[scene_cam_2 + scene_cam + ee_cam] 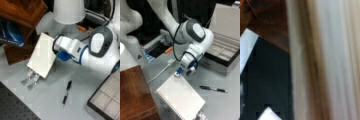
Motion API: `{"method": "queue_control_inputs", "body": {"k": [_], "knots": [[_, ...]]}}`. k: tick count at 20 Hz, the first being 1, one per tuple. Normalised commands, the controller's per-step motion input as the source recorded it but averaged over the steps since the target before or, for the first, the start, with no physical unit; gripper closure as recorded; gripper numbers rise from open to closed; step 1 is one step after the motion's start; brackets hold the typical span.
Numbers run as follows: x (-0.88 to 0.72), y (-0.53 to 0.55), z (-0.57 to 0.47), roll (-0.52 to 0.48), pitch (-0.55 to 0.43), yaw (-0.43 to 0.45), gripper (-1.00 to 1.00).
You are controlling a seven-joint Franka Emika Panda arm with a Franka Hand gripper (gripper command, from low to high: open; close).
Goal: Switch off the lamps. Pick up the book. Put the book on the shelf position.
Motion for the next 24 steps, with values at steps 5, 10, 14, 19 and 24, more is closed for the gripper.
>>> {"method": "queue_control_inputs", "body": {"k": [5,10,14,19,24], "knots": [[0.14,-0.05,0.02,-0.191,0.027,0.061,1.00],[0.14,-0.02,0.02,-0.191,0.043,0.045,1.00],[0.16,-0.02,0.06,-0.198,0.073,0.044,1.00],[0.22,-0.01,0.21,-0.216,0.132,0.067,1.00],[0.27,0.07,0.44,-0.224,0.188,0.038,1.00]]}}
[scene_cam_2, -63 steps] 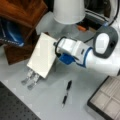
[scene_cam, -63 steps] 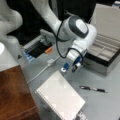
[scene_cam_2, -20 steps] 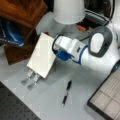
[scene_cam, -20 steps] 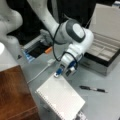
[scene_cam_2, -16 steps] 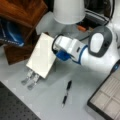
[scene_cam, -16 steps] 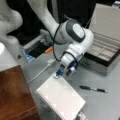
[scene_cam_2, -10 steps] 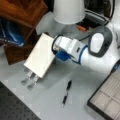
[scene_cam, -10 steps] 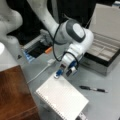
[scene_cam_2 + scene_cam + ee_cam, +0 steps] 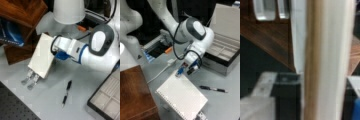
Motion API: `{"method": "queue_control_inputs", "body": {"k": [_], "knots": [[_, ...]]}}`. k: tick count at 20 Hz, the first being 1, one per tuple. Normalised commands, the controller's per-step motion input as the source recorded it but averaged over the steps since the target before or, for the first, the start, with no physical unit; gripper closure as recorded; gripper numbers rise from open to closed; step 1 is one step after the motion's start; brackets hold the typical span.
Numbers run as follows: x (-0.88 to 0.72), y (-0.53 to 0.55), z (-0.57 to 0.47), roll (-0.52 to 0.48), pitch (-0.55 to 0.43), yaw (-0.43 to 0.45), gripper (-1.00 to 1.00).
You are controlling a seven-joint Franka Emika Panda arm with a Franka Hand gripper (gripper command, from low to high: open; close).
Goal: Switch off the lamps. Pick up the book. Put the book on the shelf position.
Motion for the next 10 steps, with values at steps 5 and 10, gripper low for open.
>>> {"method": "queue_control_inputs", "body": {"k": [5,10], "knots": [[0.35,0.10,0.48,-0.210,0.171,-0.018,1.00],[0.34,0.14,0.41,-0.214,0.142,-0.078,1.00]]}}
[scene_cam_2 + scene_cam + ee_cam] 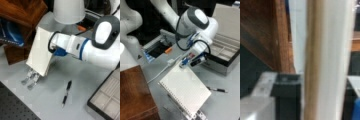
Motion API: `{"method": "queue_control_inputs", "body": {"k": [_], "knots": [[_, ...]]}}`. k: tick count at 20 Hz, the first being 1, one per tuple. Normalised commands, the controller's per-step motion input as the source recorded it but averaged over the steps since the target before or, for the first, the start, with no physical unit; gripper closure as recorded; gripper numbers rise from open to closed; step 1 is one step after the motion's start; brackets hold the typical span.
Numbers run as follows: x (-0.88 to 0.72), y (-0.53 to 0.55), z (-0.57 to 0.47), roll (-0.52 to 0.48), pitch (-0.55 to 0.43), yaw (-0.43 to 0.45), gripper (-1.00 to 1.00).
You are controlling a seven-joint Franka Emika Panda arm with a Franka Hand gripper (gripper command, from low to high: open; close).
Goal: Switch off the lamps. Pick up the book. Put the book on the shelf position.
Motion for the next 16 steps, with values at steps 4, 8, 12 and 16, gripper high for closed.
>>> {"method": "queue_control_inputs", "body": {"k": [4,8,12,16], "knots": [[0.32,0.15,0.30,-0.218,0.102,-0.106,1.00],[0.29,0.16,0.34,-0.249,0.106,-0.127,1.00],[0.30,0.16,0.40,-0.238,0.077,-0.131,1.00],[0.27,0.13,0.40,-0.227,0.069,-0.140,1.00]]}}
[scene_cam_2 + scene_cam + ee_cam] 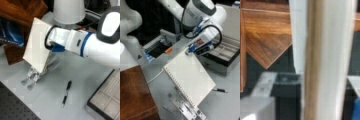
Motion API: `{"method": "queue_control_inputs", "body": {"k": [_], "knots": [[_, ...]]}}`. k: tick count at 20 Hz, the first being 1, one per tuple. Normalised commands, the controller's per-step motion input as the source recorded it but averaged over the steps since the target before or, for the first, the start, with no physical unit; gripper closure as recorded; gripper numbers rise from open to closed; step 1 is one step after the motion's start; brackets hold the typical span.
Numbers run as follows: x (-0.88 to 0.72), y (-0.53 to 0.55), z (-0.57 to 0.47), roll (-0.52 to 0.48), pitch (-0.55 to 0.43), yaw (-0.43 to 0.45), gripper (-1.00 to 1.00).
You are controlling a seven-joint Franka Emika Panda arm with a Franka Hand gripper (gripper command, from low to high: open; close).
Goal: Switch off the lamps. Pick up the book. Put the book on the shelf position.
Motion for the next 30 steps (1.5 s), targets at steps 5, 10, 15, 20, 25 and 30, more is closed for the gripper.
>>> {"method": "queue_control_inputs", "body": {"k": [5,10,15,20,25,30], "knots": [[0.23,0.10,0.43,-0.219,0.067,-0.135,1.00],[0.20,0.09,0.42,-0.205,0.063,-0.143,1.00],[0.15,0.09,0.29,-0.153,0.034,-0.244,1.00],[0.15,0.12,0.20,-0.077,0.009,-0.389,1.00],[0.19,0.14,0.12,0.013,-0.052,-0.548,1.00],[0.23,0.14,0.03,0.040,-0.070,-0.572,1.00]]}}
